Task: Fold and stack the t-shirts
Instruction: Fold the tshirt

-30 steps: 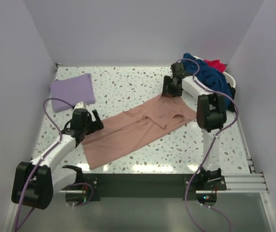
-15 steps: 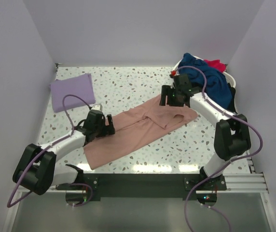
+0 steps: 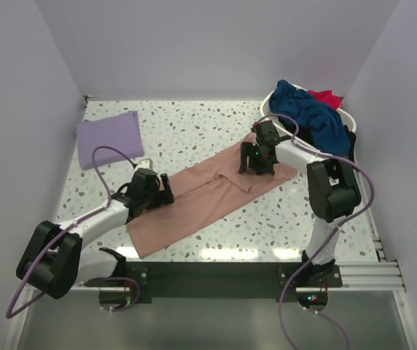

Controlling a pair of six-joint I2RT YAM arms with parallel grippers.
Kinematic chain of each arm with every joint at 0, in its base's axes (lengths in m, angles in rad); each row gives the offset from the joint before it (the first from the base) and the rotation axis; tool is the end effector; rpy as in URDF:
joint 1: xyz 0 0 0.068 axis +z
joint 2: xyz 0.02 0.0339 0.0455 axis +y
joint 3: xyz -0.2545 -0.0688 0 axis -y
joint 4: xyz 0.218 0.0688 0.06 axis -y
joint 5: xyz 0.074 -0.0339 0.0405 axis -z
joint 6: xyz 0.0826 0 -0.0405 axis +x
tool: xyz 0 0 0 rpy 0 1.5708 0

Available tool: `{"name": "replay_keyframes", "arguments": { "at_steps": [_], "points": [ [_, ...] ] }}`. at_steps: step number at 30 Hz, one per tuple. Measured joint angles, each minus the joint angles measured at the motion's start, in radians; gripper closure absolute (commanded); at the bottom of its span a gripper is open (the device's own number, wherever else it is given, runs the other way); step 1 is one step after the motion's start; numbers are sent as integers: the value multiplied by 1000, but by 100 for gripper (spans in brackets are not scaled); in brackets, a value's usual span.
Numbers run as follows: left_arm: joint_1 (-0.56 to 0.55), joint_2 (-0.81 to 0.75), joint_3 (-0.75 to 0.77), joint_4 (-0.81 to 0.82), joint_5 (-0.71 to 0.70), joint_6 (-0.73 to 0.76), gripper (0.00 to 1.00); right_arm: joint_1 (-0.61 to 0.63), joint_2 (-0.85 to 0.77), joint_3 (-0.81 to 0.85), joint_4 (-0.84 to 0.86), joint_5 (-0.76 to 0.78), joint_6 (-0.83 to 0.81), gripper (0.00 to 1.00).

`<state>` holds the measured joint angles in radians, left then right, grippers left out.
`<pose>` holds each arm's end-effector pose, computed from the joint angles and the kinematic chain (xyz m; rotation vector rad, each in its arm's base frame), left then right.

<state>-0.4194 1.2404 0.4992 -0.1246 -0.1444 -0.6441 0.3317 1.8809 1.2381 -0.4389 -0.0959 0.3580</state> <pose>0.2237 -0.0867 0.1327 -0.3390 2.4242 -0.3039 0.3581 0.1317 0.1353 0.0032 2.6921 0.3487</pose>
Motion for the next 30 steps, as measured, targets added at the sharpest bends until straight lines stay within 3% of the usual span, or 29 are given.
{"name": "replay_keyframes", "arguments": {
  "at_steps": [9, 21, 30],
  "points": [
    [-79, -74, -47, -26, -39, -99, 0, 0, 135, 173, 8, -12, 0, 27],
    [-222, -208, -122, -56, -22, -266, 0, 14, 429, 617, -35, -81, -3, 27],
    [-350, -147, -141, 111, 48, -323, 0, 51, 609, 915, -68, -116, 8, 22]
  ]
}}
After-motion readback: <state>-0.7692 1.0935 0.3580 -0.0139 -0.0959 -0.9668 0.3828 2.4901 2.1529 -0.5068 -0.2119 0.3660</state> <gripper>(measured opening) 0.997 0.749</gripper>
